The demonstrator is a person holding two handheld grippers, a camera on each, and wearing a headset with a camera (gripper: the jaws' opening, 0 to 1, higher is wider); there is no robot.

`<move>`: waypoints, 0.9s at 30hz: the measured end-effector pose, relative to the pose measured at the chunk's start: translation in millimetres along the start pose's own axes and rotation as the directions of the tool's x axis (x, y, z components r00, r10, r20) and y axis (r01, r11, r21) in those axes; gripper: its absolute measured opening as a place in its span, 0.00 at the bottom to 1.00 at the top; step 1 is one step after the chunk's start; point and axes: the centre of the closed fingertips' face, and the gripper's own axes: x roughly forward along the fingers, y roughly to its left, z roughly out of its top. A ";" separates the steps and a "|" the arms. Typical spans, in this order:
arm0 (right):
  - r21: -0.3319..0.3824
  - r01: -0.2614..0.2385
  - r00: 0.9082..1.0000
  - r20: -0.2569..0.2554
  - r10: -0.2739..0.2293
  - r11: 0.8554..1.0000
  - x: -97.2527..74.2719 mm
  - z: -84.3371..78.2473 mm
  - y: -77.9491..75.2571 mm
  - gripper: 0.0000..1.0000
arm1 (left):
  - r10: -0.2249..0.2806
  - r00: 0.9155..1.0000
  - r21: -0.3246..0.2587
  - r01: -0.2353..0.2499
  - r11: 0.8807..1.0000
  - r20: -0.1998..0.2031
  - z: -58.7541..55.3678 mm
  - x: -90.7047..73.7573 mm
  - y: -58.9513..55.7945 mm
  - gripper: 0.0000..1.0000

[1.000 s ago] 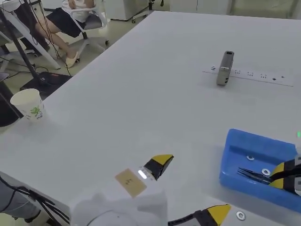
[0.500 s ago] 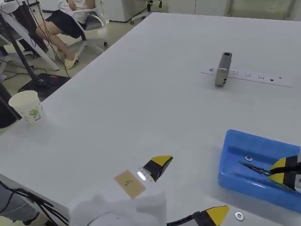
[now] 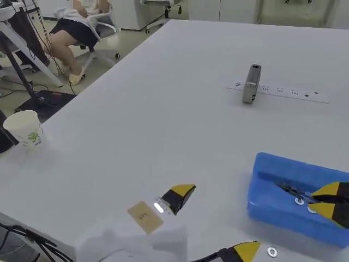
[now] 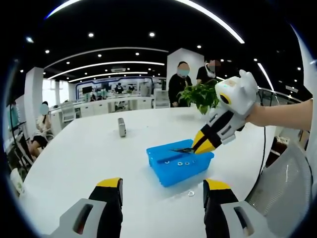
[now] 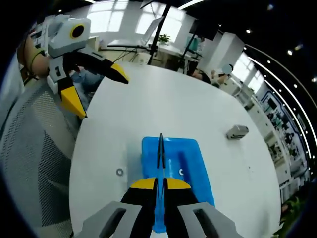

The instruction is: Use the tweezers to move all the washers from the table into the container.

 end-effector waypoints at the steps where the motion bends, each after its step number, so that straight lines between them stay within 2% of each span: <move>1: -0.012 -0.002 1.000 0.004 0.002 1.000 -0.9 1.2 4.2 0.01 | -0.001 1.000 0.001 0.001 1.000 0.000 0.1 0.1 -0.3 0.65; 8: -0.017 -0.093 0.995 -0.034 0.092 0.996 13.5 -11.5 43.3 0.01 | -0.011 1.000 0.008 0.011 1.000 -0.003 -0.3 0.4 -2.4 0.65; 15: 0.013 -0.150 0.987 -0.047 0.151 0.989 29.3 -23.0 60.4 0.01 | -0.010 1.000 0.007 0.010 1.000 -0.003 -0.3 0.3 -2.4 0.65; 24: 0.041 -0.213 0.975 -0.051 0.215 0.976 39.7 -30.4 74.6 0.01 | -0.010 1.000 0.008 0.010 1.000 -0.006 -0.7 0.5 -2.4 0.65; 27: 0.017 -0.234 0.969 -0.071 0.235 0.972 43.3 -33.8 81.9 0.02 | -0.011 1.000 0.010 0.011 1.000 -0.007 -0.9 0.5 -2.7 0.65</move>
